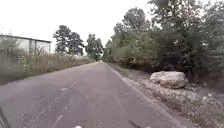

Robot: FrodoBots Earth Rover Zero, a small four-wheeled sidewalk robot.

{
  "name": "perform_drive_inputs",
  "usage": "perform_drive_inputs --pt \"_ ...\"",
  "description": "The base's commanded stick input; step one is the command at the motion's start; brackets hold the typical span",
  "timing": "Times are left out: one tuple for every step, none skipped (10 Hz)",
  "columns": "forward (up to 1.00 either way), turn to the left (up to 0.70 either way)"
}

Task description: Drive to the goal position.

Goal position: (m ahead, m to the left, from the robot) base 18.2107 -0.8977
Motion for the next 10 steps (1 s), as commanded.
perform_drive_inputs --pt "0.07 0.0" --pt "0.07 0.0" --pt "0.07 0.0" --pt "0.07 0.0" --pt "0.07 0.0" --pt "0.07 0.0" --pt "0.07 0.0" --pt "0.07 0.0" --pt "0.07 0.0" --pt "0.07 0.0"
